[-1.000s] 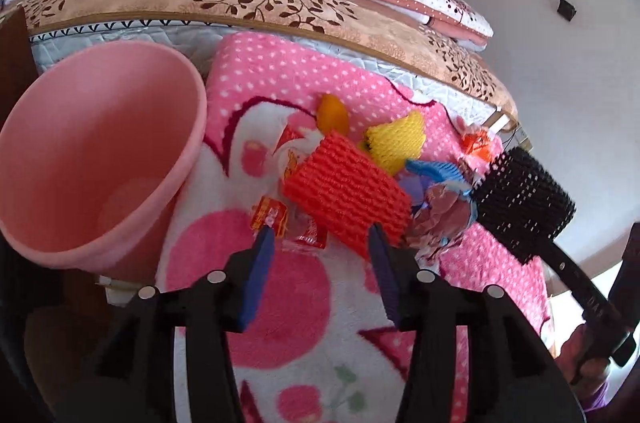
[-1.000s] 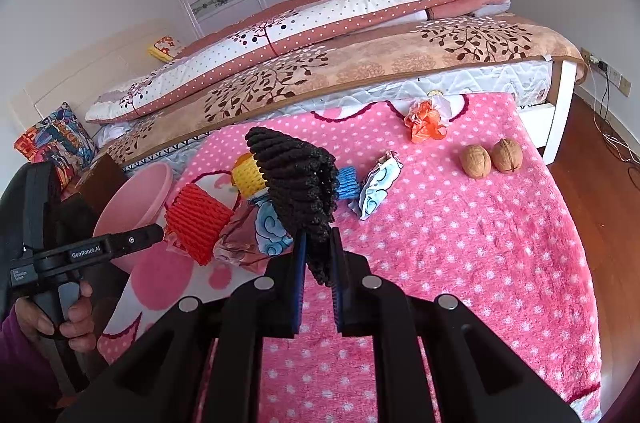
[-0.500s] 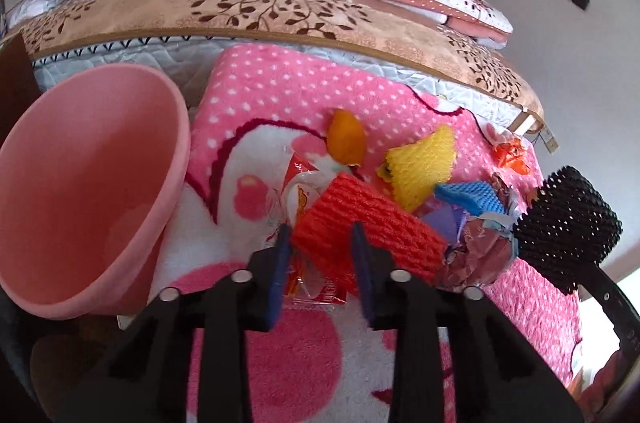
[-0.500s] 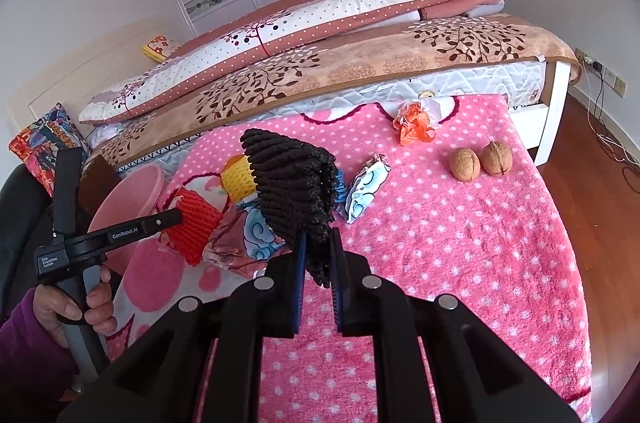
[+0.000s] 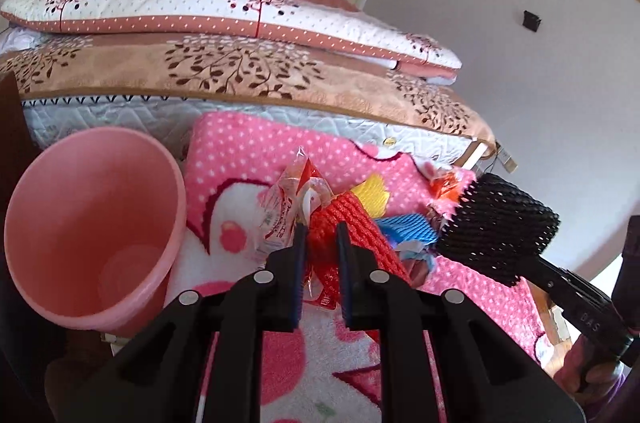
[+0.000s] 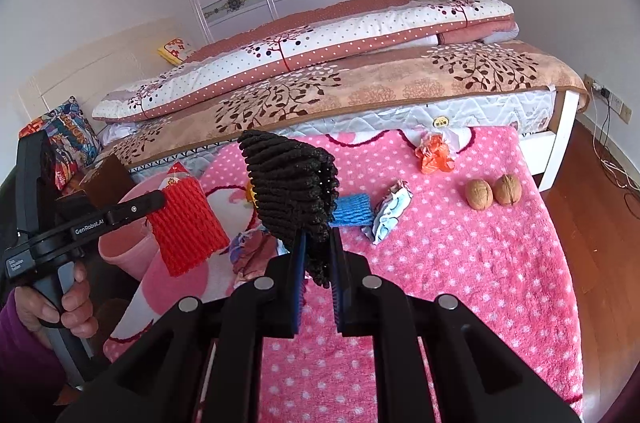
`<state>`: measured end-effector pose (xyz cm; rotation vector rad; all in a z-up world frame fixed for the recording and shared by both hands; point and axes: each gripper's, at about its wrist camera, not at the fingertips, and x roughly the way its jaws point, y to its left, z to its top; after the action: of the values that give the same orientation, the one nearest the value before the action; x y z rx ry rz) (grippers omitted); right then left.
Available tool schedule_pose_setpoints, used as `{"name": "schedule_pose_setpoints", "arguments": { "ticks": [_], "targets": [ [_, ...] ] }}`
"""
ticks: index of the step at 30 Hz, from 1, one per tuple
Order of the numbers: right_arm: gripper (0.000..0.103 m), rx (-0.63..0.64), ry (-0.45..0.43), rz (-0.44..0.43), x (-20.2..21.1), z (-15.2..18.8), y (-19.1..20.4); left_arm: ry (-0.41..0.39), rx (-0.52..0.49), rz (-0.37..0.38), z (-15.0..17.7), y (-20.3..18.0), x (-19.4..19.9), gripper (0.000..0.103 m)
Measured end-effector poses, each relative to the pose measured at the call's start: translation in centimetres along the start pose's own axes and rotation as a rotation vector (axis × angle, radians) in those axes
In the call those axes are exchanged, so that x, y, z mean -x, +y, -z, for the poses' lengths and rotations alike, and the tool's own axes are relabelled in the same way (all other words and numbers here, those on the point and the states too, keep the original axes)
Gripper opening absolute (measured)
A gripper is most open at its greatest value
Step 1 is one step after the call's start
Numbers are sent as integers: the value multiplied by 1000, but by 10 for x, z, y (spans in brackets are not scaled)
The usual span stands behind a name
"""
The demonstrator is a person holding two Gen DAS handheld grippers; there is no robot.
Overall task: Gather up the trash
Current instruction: 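Grasp the red mesh foam sleeve with the left gripper while the right gripper holds the black sleeve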
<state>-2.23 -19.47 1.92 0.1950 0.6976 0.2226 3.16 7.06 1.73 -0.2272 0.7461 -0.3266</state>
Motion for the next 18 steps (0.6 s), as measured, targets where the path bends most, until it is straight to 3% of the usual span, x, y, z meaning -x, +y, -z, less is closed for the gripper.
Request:
{"name": "schedule_pose_setpoints", "arguments": {
  "ticks": [5, 9, 13, 18],
  "targets": [
    [11, 19, -9, -15, -3, -6, 17, 123, -66, 41, 21, -3, -19, 14],
    [11, 21, 6, -16, -5, -1, 23, 204, -93, -12, 42, 5, -33, 30],
    [11, 13, 16, -11, -7, 3, 22, 150, -31, -14, 36, 23, -15, 42],
    [11, 6, 18, -24, -8, 6, 21, 94, 23, 0, 29, 35, 13, 43]
  ]
}}
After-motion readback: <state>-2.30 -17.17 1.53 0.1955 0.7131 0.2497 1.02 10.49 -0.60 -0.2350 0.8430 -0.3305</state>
